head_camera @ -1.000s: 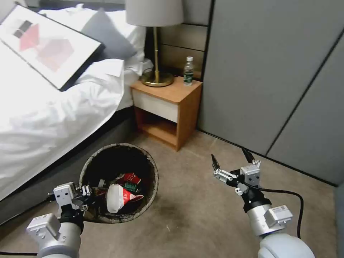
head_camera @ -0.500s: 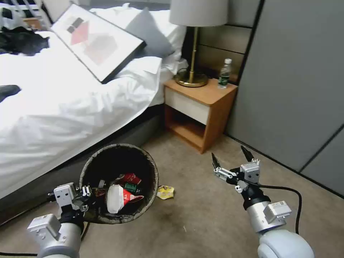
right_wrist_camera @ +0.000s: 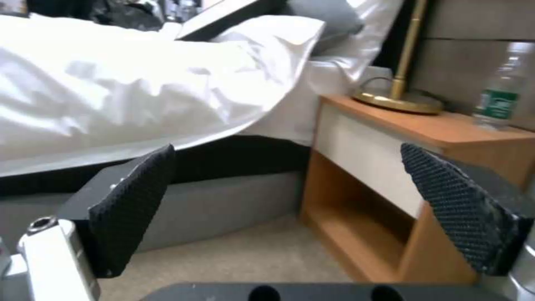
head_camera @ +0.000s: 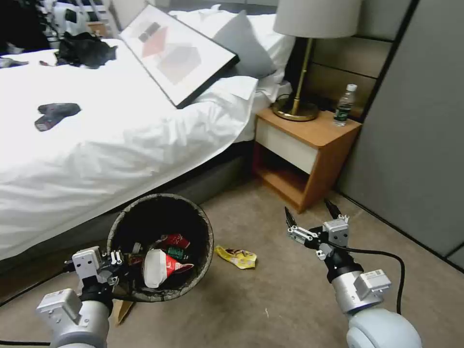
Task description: Pick up the trash bin, then pick up the garbage from the floor and place it into the trash bin.
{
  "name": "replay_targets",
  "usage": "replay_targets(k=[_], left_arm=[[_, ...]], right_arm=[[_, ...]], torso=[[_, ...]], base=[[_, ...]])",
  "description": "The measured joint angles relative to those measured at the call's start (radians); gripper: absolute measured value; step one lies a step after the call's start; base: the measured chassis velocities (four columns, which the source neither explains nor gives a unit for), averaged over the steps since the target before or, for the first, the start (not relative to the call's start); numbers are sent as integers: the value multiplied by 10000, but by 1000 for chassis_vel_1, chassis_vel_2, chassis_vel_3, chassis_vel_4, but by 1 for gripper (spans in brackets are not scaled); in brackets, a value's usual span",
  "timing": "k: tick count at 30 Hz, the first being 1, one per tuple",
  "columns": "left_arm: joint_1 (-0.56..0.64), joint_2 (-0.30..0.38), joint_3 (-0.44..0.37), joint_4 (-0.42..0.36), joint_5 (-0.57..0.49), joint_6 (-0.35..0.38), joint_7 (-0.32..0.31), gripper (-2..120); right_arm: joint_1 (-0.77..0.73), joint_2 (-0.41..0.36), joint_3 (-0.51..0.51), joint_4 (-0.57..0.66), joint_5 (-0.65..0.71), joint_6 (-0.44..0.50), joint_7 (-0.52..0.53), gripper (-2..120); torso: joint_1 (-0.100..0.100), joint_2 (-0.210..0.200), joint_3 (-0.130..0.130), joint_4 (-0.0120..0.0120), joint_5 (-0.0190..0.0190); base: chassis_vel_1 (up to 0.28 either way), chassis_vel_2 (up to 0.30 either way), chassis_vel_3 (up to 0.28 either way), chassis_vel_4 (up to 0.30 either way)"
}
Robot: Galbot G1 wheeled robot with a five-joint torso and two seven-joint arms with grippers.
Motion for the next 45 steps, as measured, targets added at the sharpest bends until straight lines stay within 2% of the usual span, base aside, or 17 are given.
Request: replay_targets(k=[13, 25, 29, 35, 41, 45], left_arm=[[-18, -4, -19, 0, 76, -224, 1, 3], [-3, -3, -22, 0, 100, -240, 21, 3], [12, -17, -46, 0, 101, -240, 20, 3], [39, -4, -127, 0, 88, -240, 16, 3], [51, -52, -127, 0, 92, -241, 12, 3], [81, -45, -130, 0, 93, -239, 10, 3]], right_arm=[[109, -129, -37, -76, 228, -212, 48, 100], [945, -1049, -557, -695, 1556, -1107, -41, 100], [2217, -1727, -1609, -2129, 2315, -1493, -117, 100], [3577, -2362, -2644, -3275, 3133, -1945, -340, 100], [4659, -2354, -3378, -4223, 3333, -2195, -685, 100], [5621, -2207, -4165, -5503, 3486, -2411, -1224, 100]], torso=[[0, 0, 0, 3, 0], [0, 0, 0, 0, 1], [0, 0, 0, 1, 0], [0, 0, 0, 0, 0], [0, 0, 0, 2, 0], [0, -1, 0, 1, -1]], base=[[72, 74, 75, 74], [0, 0, 0, 0], [0, 0, 0, 0], [0, 0, 0, 0], [0, 0, 0, 0], [0, 0, 0, 0]])
